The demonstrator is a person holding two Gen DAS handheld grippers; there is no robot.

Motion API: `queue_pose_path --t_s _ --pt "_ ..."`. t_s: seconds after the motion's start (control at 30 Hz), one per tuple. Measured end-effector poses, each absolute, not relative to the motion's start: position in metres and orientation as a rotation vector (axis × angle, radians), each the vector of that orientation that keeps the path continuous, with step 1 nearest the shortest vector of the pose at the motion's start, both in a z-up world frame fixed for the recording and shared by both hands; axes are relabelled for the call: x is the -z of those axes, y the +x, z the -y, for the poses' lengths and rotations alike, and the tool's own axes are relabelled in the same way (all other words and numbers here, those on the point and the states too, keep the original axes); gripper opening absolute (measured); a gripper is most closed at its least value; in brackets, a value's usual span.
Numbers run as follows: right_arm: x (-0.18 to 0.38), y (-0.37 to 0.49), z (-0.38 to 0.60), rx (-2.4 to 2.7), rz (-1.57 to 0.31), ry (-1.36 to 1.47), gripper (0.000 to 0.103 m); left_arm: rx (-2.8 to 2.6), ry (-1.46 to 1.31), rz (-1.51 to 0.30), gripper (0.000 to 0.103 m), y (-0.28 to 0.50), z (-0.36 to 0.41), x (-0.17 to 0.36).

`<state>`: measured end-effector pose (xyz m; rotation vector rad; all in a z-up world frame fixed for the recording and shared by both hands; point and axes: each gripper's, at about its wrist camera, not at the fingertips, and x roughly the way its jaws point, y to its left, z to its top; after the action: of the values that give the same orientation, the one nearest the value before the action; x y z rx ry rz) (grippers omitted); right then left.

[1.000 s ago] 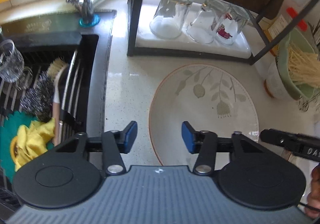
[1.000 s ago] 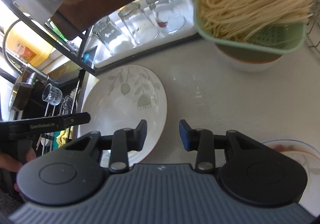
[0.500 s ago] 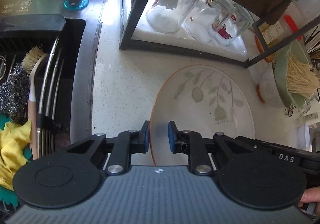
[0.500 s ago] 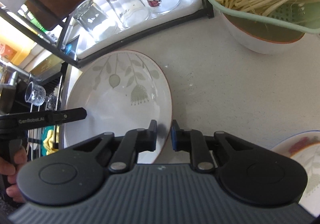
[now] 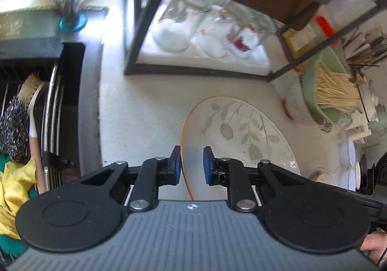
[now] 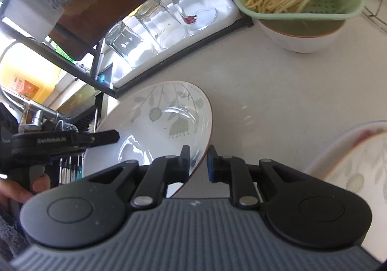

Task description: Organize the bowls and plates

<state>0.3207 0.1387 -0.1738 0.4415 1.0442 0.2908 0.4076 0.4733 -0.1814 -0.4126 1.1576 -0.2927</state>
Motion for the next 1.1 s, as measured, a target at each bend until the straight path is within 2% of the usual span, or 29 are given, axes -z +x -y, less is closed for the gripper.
queue_pose_path --t_s 0.53,1.1 --pt "0.137 0.256 -0.075 -0.275 -0.961 0.503 0.017 0.379 -0.472 -1.123 0.021 0.359 -0.421 0.131" --pt "0.135 0.225 0.000 -0.421 -0.960 0.470 0.017 0.312 -0.482 -1.078 0.022 0.291 -0.350 0.119"
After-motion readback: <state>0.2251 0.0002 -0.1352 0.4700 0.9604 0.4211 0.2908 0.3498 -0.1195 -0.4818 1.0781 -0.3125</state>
